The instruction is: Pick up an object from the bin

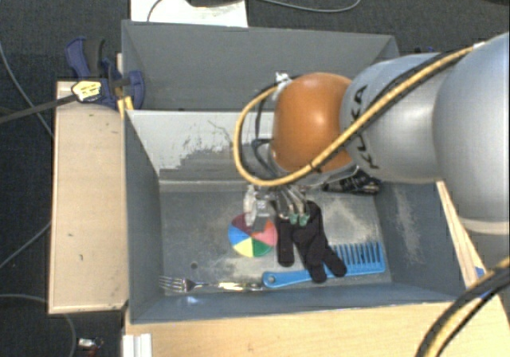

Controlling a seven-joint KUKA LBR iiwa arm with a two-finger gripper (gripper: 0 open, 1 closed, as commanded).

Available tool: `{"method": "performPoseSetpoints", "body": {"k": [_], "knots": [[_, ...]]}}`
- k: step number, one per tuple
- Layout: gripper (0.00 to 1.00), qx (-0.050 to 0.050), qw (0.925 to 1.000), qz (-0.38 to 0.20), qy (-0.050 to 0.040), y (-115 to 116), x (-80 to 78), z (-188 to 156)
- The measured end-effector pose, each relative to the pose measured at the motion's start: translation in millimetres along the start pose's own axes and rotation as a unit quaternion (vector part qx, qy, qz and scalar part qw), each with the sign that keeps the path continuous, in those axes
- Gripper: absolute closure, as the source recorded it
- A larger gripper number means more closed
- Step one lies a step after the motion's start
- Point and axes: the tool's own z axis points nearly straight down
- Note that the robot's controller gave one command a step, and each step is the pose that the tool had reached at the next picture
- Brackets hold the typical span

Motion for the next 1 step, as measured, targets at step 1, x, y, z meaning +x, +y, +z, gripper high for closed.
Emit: {"method": "performPoseSetpoints", "body": {"k": [1], "knots": [[1.00,0.000,1.0000,0.001,0.0013,0.2,0.2,-44.8]]}}
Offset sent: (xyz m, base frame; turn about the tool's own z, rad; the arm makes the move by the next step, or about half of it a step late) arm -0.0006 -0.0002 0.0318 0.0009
